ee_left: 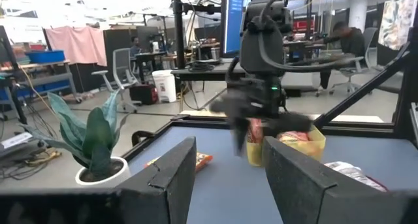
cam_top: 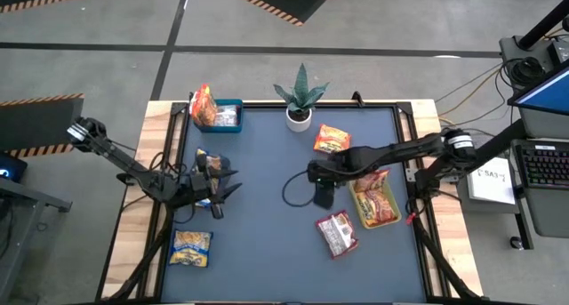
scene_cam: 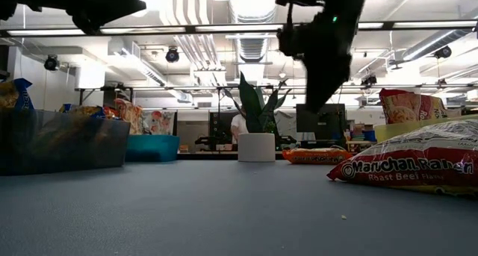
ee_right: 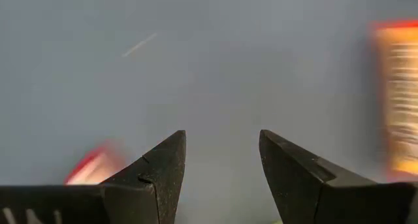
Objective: Sort Maruchan noodles
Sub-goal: Put the red noodle pack into the yellow bin
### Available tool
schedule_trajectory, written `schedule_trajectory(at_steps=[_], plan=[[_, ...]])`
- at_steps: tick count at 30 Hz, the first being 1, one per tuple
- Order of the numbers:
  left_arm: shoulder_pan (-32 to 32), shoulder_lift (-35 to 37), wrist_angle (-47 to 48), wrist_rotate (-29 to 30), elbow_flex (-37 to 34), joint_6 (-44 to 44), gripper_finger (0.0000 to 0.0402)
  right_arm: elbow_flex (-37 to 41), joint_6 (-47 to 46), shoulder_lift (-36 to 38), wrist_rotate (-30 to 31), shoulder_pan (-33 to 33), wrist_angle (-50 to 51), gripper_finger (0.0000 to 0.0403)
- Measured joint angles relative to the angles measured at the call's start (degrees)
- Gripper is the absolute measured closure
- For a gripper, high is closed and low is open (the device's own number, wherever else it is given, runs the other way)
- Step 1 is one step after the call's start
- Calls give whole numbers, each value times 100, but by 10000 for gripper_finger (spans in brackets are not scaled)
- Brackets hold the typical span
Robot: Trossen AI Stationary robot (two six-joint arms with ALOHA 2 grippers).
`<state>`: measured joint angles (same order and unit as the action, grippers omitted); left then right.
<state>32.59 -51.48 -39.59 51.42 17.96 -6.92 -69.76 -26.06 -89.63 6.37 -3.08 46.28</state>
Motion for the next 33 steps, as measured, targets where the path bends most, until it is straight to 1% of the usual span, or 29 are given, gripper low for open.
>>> schedule_trajectory(at_steps=[2, 4, 5, 6, 9, 13, 18, 21, 27, 33], plan=[[1, 0, -2, 0, 0, 40, 241, -225, 768, -176, -1327, -117, 274, 221], [1, 0, 0, 0, 0, 40, 241, -431, 1358, -310, -2440, -329, 618, 224], [1, 0, 0, 1, 0, 40, 241, -540, 1497, -367, -2765, -449, 759, 226], [1, 0, 0, 0, 0, 42, 241, -645, 1527, -419, -2892, -576, 877, 229], [1, 0, 2, 0, 0, 43, 242, -834, 1430, -570, -2730, -892, 1185, 237], [1, 0, 20, 0, 0, 138, 242, -824, 1237, -777, -2439, -1290, 1224, 247], [-1, -44, -127, 2, 0, 199, 242, -621, 1215, -909, -1530, -1891, 1305, 252], [-1, -52, -342, 3, 0, 149, 242, -603, 951, -874, -965, -2177, 1304, 252], [-1, -50, -501, 4, 0, 49, 242, -550, 353, -897, -811, -2311, 1222, 252], [-1, -55, -526, 4, 0, 42, 242, -463, 342, -1073, -831, -2331, 886, 253]])
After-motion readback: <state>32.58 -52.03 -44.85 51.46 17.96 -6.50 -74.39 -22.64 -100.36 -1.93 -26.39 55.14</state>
